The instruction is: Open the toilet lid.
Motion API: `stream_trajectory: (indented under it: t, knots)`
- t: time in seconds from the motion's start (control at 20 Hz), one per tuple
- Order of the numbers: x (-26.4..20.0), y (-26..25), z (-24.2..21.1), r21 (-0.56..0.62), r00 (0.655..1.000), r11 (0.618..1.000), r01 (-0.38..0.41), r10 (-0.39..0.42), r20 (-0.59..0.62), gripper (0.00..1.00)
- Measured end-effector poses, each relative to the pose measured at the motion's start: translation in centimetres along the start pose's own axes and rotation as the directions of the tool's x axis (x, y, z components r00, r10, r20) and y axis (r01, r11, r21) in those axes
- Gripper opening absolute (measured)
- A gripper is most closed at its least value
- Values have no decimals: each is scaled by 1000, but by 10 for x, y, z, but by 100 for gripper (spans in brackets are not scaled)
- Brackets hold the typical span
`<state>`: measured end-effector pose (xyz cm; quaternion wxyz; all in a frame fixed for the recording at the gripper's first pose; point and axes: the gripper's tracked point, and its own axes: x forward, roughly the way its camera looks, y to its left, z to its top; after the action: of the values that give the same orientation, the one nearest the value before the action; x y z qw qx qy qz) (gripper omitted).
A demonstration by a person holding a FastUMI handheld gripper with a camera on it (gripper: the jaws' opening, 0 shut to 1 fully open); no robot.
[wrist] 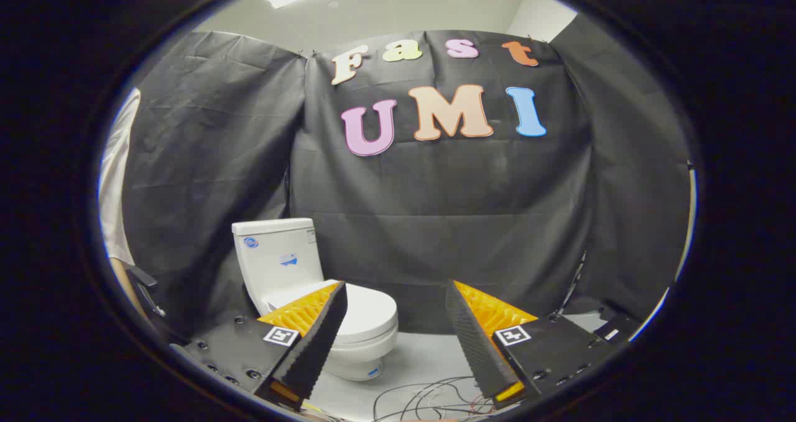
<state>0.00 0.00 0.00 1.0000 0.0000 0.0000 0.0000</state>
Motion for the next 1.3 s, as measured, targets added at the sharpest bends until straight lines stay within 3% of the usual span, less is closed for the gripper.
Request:
stream_trajectory:
  t: [0.25, 0.45, 0.95, 1.15, 1.3]
  knots:
    - [0, 0, -1, -2, 1000, 1000, 1, -1, -1, 98]
    - [12, -1, -2, -5, 1000, 1000, 0, 0, -6, 92]
    - [94, 23, -20, -18, 998, 999, -37, 36, -48, 92]
    - [114, 38, -15, -8, 1000, 1000, 10, -10, -7, 92]
    - [126, 33, 4, 11, 990, 991, 132, -132, 57, 92]
